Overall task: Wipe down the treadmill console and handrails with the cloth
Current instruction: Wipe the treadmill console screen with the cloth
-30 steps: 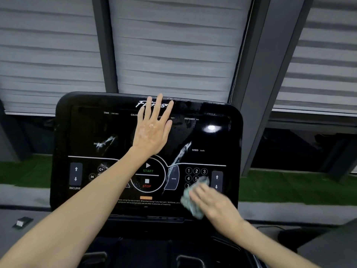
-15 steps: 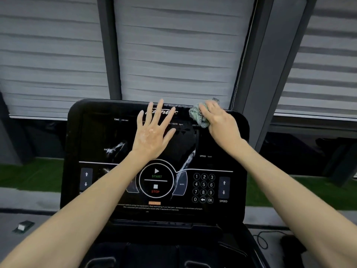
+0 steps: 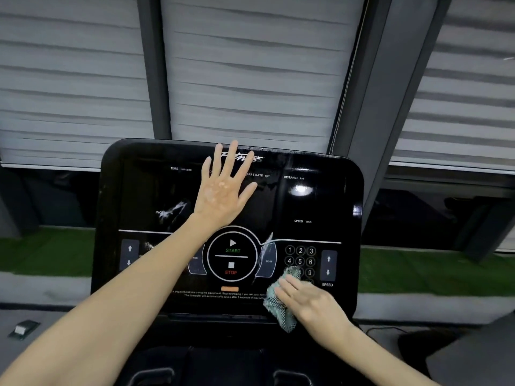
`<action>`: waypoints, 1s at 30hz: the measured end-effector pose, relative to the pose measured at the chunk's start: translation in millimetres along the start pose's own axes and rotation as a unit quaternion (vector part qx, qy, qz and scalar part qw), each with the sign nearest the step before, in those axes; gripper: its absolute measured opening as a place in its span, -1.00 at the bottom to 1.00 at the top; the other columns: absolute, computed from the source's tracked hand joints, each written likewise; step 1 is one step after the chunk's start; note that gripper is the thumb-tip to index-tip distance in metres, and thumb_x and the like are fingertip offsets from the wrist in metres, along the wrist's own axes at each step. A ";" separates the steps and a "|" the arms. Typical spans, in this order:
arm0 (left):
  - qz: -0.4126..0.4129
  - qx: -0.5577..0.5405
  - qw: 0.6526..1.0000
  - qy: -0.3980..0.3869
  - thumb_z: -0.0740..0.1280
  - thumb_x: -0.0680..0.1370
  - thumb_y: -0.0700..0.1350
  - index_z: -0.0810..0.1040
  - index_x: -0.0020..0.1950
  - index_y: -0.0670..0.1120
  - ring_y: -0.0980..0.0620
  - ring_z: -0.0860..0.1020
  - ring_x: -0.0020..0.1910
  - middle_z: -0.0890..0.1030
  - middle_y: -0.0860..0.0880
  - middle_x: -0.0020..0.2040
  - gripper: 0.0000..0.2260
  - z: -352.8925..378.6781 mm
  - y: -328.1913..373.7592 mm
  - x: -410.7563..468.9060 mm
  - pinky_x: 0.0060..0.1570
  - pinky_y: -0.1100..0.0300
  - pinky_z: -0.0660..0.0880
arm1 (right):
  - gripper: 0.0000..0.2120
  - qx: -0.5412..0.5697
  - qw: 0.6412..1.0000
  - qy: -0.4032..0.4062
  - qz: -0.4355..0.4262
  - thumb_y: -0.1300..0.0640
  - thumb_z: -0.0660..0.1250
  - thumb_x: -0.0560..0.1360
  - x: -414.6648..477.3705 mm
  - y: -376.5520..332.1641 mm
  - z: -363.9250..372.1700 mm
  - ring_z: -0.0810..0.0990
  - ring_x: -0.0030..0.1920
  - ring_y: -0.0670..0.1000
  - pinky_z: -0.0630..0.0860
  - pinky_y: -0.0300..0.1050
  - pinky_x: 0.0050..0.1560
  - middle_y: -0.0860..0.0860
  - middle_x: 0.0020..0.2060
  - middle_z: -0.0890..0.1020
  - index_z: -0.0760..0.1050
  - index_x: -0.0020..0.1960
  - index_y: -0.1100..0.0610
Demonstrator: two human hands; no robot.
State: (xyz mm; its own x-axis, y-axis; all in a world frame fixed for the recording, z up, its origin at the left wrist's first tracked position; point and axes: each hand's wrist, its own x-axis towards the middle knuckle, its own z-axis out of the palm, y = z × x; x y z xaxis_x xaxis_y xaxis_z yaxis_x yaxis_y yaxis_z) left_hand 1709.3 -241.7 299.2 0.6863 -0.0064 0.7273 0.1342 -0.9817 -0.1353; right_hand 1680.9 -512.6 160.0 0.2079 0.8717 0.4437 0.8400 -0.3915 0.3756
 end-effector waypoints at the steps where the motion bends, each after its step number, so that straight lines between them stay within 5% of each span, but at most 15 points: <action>1: -0.001 0.001 1.000 -0.001 -0.01 0.64 0.20 0.06 0.59 0.02 -0.29 0.06 0.53 0.06 -0.19 0.58 -0.45 -0.1 0.1 -0.3 0.44 -0.20 0.12 | -0.63 0.001 1.000 0.012 -0.005 0.27 0.14 0.46 7.9 5.2 -3.6 0.61 0.16 0.09 0.57 -0.05 0.12 0.11 0.10 0.66 0.62 0.14 0.23; 6: 0.005 -0.001 1.000 -0.001 -0.04 0.63 0.20 0.09 0.58 0.04 -0.27 0.08 0.53 0.08 -0.17 0.58 -0.45 -1.0 -1.7 -0.6 0.43 -0.19 0.14 | -0.68 -0.087 0.990 0.075 0.076 0.34 0.14 0.48 83.2 67.9 -36.2 0.42 0.25 0.22 0.38 0.07 0.24 0.18 0.19 0.49 0.44 0.21 0.27; 9: 0.018 0.000 1.000 0.003 -0.05 0.63 0.18 0.11 0.58 0.02 -0.23 0.11 0.54 0.11 -0.16 0.58 -0.46 -5.1 -8.2 -0.5 0.43 -0.16 0.13 | -0.56 -0.069 0.978 0.126 0.153 0.38 0.11 0.35 137.5 110.4 -72.9 0.47 0.23 0.30 0.44 0.16 0.25 0.27 0.20 0.51 0.50 0.19 0.31; 14: 0.001 0.019 1.000 0.015 0.02 0.65 0.15 0.10 0.58 -0.02 -0.27 0.09 0.53 0.09 -0.20 0.58 -0.48 -10.6 -31.8 -3.7 0.42 -0.19 0.11 | -0.47 -0.020 0.974 0.153 0.169 0.38 -0.01 0.36 157.7 110.2 -84.5 0.52 0.25 0.23 0.62 0.01 -0.07 0.23 0.19 0.56 0.47 0.26 0.33; 18: -0.014 0.027 1.000 0.007 0.04 0.64 0.17 0.09 0.59 -0.01 -0.34 0.07 0.51 0.08 -0.22 0.57 -0.45 -8.3 -45.3 -8.6 0.42 -0.21 0.11 | -0.51 0.012 0.980 0.150 0.131 0.40 0.08 0.36 112.3 52.2 -46.6 0.57 0.20 0.14 0.60 -0.08 0.01 0.20 0.20 0.55 0.45 0.26 0.28; 21: -0.018 0.028 0.999 -0.001 0.01 0.64 0.19 0.06 0.59 0.00 -0.35 0.07 0.51 0.06 -0.21 0.58 -0.45 -7.2 -46.1 -11.4 0.42 -0.22 0.12 | -0.57 0.049 0.993 0.073 0.074 0.40 0.09 0.44 58.3 3.6 -7.9 0.56 0.24 0.10 0.64 -0.12 -0.07 0.14 0.23 0.55 0.35 0.29 0.21; 26: -0.013 0.016 1.000 0.000 0.01 0.65 0.18 0.05 0.59 0.00 -0.34 0.06 0.52 0.06 -0.20 0.58 -0.45 -7.4 -47.5 -12.0 0.43 -0.21 0.11 | -0.51 0.062 0.998 0.009 -0.012 0.39 0.37 0.32 21.5 -14.0 8.5 0.48 0.32 0.05 0.56 -0.12 0.13 0.12 0.23 0.59 0.55 0.24 0.21; 30: 0.001 0.014 1.000 0.002 -0.01 0.65 0.19 0.03 0.60 0.02 -0.32 0.05 0.53 0.04 -0.18 0.59 -0.45 -5.7 -53.6 -13.5 0.42 -0.23 0.13 | -0.64 0.002 0.995 0.075 0.062 0.36 0.10 0.52 75.8 18.7 -24.9 0.61 0.09 0.10 0.54 -0.09 0.11 0.08 0.13 0.59 0.53 0.19 0.16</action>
State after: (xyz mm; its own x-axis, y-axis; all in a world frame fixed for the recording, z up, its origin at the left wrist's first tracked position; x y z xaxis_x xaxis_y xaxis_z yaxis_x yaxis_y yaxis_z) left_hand 1688.7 -190.1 300.5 0.6834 -0.0083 0.7300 0.1534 -0.9760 -0.1547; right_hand 1699.9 -461.1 220.9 0.2338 0.7624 0.6034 0.8144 -0.4926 0.3067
